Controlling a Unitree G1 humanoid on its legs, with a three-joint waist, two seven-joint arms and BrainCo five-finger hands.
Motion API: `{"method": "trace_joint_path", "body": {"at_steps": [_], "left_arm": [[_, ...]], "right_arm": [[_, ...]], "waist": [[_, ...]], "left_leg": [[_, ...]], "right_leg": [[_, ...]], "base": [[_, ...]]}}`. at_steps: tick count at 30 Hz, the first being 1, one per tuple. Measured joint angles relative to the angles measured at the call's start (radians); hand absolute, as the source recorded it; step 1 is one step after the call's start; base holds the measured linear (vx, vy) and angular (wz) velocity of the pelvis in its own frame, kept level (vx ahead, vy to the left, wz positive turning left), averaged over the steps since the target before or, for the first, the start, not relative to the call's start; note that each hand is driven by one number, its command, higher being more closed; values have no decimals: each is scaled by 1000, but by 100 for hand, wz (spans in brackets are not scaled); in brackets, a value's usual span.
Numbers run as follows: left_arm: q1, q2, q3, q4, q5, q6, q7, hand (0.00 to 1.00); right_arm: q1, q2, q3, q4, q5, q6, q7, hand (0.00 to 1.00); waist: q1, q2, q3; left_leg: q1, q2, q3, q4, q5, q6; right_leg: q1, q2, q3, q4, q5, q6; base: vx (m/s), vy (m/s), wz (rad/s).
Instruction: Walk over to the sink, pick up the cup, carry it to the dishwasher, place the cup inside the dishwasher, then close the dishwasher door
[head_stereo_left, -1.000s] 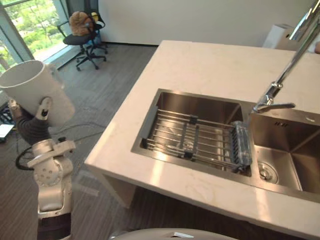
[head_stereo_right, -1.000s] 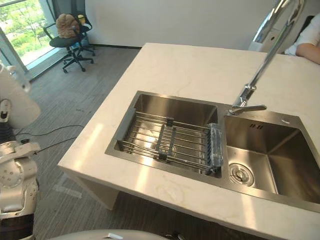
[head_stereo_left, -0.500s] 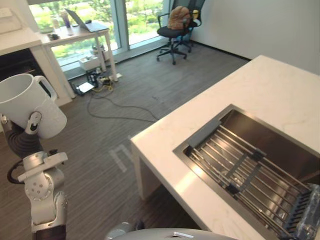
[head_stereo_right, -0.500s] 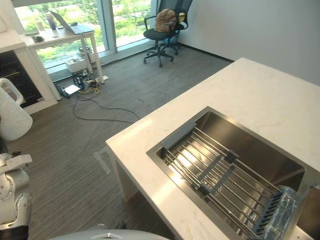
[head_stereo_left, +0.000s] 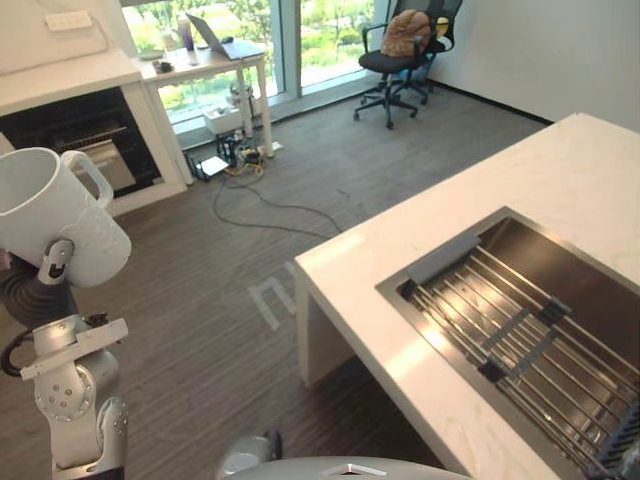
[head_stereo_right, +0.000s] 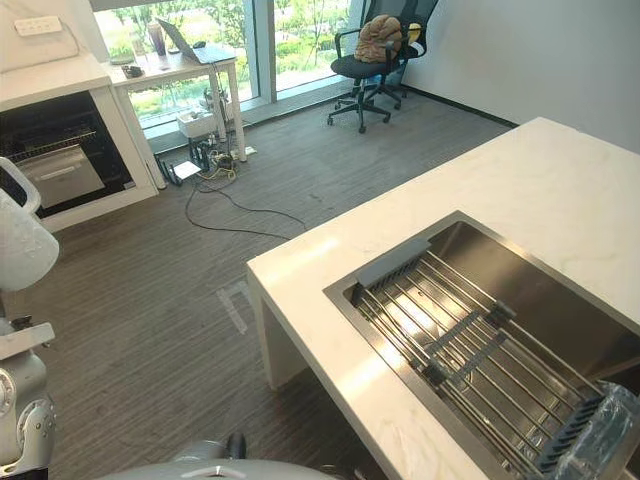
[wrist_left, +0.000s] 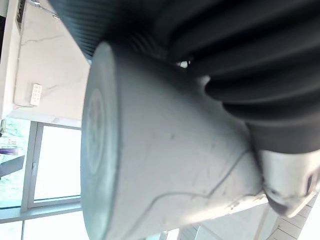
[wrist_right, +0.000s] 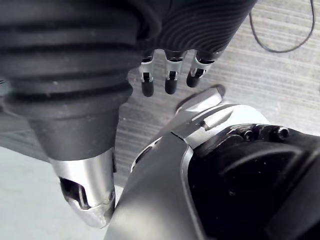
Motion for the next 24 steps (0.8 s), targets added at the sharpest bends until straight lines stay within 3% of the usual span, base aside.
{"method": "trace_joint_path", "body": {"at_steps": [1,2,3,4,5,6,7,8,9,10,11,13,14,17,19,23,24], "left_arm": [[-24,-5,-21,1,-1,5,-14,100],[-29,-8,-27,2,-1,6,-14,100],[-55,-33,-50,5,-10,8,-16,100],[-116,-42,-63,4,-20,10,-19,100],[-150,-40,-82,11,-23,5,-17,100],[-179,-41,-137,33,-29,16,-21,100],[-209,-47,-184,72,-18,34,-37,100],[-211,-54,-201,93,-16,38,-37,100],[-221,-73,-219,120,2,49,-35,100],[-231,-92,-236,150,31,60,-29,100],[-230,-85,-241,168,53,73,-26,100],[-234,-70,-240,166,81,87,-1,100],[-234,-58,-240,163,93,92,8,100],[-216,21,-231,156,120,115,14,100],[-195,42,-230,144,119,124,12,100],[-186,41,-234,138,117,140,12,100],[-192,41,-253,138,115,141,12,100]], "right_arm": [[13,-1,-36,-6,3,-5,2,0],[18,-2,-40,-6,4,-7,2,0],[37,-1,-79,1,3,-16,2,0],[48,31,-113,19,7,-27,2,0],[53,33,-127,15,11,-31,2,0],[66,7,-191,7,23,-40,3,0],[68,-2,-249,24,23,-40,0,0],[68,-2,-260,30,24,-41,1,0],[67,9,-268,47,25,-44,1,0],[73,10,-271,46,21,-47,-1,0],[80,15,-267,46,18,-51,-1,0],[77,11,-267,46,-31,-42,1,0],[72,9,-268,47,-63,-42,1,0],[54,27,-249,47,-172,-50,15,0],[30,24,-216,46,-245,-50,25,0],[13,4,-182,46,-299,-35,33,0],[15,-2,-179,44,-313,-34,39,0]], "waist": [[-6,20,-6],[-10,26,-9],[-38,46,-27],[-64,-14,-51],[-55,3,-59],[-73,89,-54],[-105,120,-60],[-120,136,-67],[-144,146,-76],[-133,134,-76],[-127,107,-74],[-103,100,-73],[-92,96,-70],[-77,38,-45],[-64,5,-28],[-52,-1,-28],[-54,2,-26]], "left_leg": [[-5,13,67,-19,-39,80],[-7,14,79,-22,-54,104],[-15,16,149,-52,-143,215],[-47,8,262,15,-149,252],[-63,31,318,80,-128,249],[-58,74,344,89,29,116],[-40,24,290,-11,84,51],[-35,-1,250,-87,133,56],[-19,-41,223,-196,178,97],[9,-40,330,-157,106,119],[52,-21,398,-111,97,98],[99,-23,350,-195,148,10],[100,-25,341,-215,150,10],[108,-44,277,-227,150,10],[93,-49,221,-228,151,12],[77,-84,109,-235,141,39],[75,-105,67,-235,135,47]], "right_leg": [[9,1,-69,-18,38,-34],[9,1,-84,-20,47,-41],[12,9,-134,-64,88,-62],[10,-34,-184,-131,62,-73],[9,-60,-229,-116,42,3],[5,-30,-288,-36,-5,5],[-9,-50,-319,9,-67,4],[-10,-31,-320,-5,-67,-15],[13,-41,-370,-47,-43,-3],[33,-69,-443,-47,-26,16],[46,-89,-475,-36,-26,16],[52,-90,-490,-28,-22,8],[55,-82,-493,-29,-19,6],[93,-78,-508,-35,-15,3],[97,-66,-470,-35,2,-25],[99,-61,-353,19,33,-78],[81,-72,-277,103,38,-132]], "base": [[42,-7,76],[43,-2,111],[18,4,145],[46,-14,149],[65,-56,163],[51,-22,181],[-9,-8,209],[-130,29,215],[-64,6,185],[24,13,184],[129,11,122],[94,-5,73],[27,32,75],[-25,52,62],[-40,82,68],[-42,127,92],[-30,219,149]]}}
